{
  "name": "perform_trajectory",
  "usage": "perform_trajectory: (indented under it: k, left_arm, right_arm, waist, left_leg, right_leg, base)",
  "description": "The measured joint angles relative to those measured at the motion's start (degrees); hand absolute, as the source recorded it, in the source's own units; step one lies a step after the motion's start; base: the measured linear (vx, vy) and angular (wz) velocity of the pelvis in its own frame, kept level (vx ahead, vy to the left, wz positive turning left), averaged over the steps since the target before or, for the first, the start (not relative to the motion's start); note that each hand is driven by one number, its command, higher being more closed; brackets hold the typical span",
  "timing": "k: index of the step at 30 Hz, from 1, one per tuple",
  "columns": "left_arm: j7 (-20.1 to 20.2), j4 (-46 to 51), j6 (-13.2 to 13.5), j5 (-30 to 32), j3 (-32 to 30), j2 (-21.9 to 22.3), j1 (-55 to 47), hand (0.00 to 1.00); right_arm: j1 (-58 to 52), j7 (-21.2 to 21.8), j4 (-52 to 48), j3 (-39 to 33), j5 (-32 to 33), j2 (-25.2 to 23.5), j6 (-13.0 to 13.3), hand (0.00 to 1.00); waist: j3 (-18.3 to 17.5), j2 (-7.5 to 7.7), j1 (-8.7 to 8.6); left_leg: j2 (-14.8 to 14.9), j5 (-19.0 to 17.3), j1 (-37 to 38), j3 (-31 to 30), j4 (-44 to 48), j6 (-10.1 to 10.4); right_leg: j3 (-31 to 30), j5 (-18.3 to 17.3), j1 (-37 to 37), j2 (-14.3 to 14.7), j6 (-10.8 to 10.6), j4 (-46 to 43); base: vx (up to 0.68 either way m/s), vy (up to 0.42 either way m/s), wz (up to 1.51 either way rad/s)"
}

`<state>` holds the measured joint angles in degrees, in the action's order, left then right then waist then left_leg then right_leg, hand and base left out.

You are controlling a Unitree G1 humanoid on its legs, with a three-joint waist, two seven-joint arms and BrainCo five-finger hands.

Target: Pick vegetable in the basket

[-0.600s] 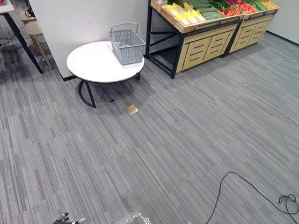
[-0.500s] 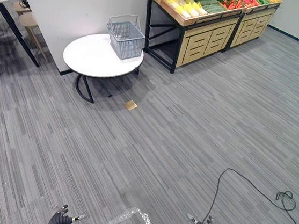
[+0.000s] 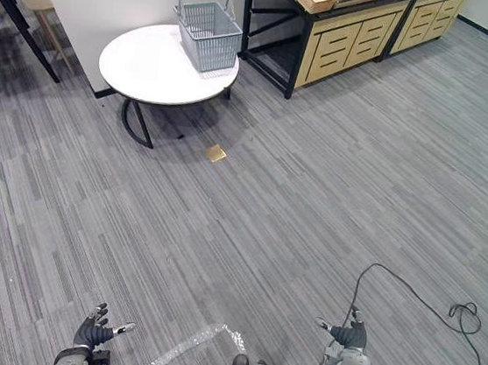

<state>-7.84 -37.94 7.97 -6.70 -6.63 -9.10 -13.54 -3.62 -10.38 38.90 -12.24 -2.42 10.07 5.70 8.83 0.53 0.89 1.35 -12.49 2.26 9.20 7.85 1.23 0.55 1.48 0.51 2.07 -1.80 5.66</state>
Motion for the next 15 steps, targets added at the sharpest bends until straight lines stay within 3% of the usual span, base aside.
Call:
perform_trajectory:
  k: [3,4,7,9,10,13,14,15]
  left_arm:
    - [-0.87,2.3,0.13,-0.48,-0.43,0.01,-0.13,0.0]
    - [-1.1,3.41,0.14,-0.5,-0.44,0.01,-0.13,0.0]
    - [-1.16,5.48,0.21,-0.5,-0.38,-0.02,-0.1,0.0]
    - [-1.22,5.5,0.18,-0.48,-0.07,-0.07,0.06,0.0]
    - [-1.36,5.37,0.05,-0.47,0.39,-0.47,0.28,0.0]
    - [-2.35,5.01,-0.04,-0.46,0.57,-0.66,0.56,0.0]
    - [-2.37,4.63,-0.13,-0.46,0.92,-0.65,1.07,0.0]
    - [-2.44,3.93,-0.24,-0.46,1.79,-0.51,2.39,0.0]
  right_arm:
    - [0.6,-0.8,0.0,0.68,0.0,0.27,-0.03,0.0]
    - [1.33,-0.92,-0.02,1.13,-0.01,0.27,-0.05,0.0]
    - [0.72,-1.05,-0.74,1.69,-0.02,0.13,-0.45,0.0]
    - [0.32,-1.2,-3.31,2.11,-0.03,-0.08,-1.01,0.0]
    - [-0.62,-1.23,-4.55,2.38,-0.05,-0.17,-1.07,0.0]
    - [-0.97,-1.45,-5.8,2.76,-0.05,-0.2,-1.21,0.0]
    - [-0.9,-1.68,-6.24,2.72,-0.04,-0.13,-1.24,0.0]
    - [-0.59,-1.88,-6.82,2.81,-0.03,0.36,-1.17,0.0]
  waist:
    - [0.42,-1.22,0.13]
    - [0.8,-1.78,-0.08]
    - [1.19,-1.27,-0.1]
    - [2.41,-1.25,-0.37]
    - [3.2,-0.89,-0.88]
    - [3.58,-0.47,-2.01]
    - [3.86,-0.82,-2.27]
    - [4.75,-2.14,-3.53]
  left_leg:
    - [0.9,-2.14,-1.74,1.68,3.02,-0.42]
    - [1.01,-2.82,-2.3,2.16,4.14,-0.78]
    - [0.11,-6.01,-1.58,2.29,6.64,-1.46]
    - [-0.25,-8.47,0.71,1.33,7.13,-2.59]
    - [-0.84,-9.54,2.83,0.53,6.96,-2.74]
    - [-0.41,-11.07,6.87,-2.25,5.23,-2.19]
    - [0.08,-11.07,7.77,-3.04,4.51,-2.19]
    - [2.05,-11.05,9.92,-4.67,2.89,-2.14]
  right_leg:
    - [-0.49,-2.4,-2.59,0.33,0.12,-3.47]
    - [-0.36,-5.64,-6.02,0.21,-0.46,-10.36]
    - [1.42,-13.5,-12.37,-1.41,-2.67,-27.75]
    - [6.29,-14.73,-18.65,-3.91,-2.26,-44.86]
    - [9.05,-16.99,-21.95,-5.95,-1.23,-52.34]
    - [11.36,-18.37,-28.3,-6.95,-1.54,-48.44]
    - [11.38,-17.84,-29.53,-6.65,-1.94,-46.18]
    - [12.05,-14.52,-31.53,-5.29,-1.68,-39.57]
  base:
    - [0.05,0.028,-0.3]
    - [0.1,0.045,-0.15]
    - [0.14,0.059,-0.01]
    - [0.19,0.064,0.1]
    - [0.24,0.05,0.22]
    - [0.41,0.015,0.44]
    - [0.49,-0.066,0.67]
    - [0.55,-0.089,0.71]
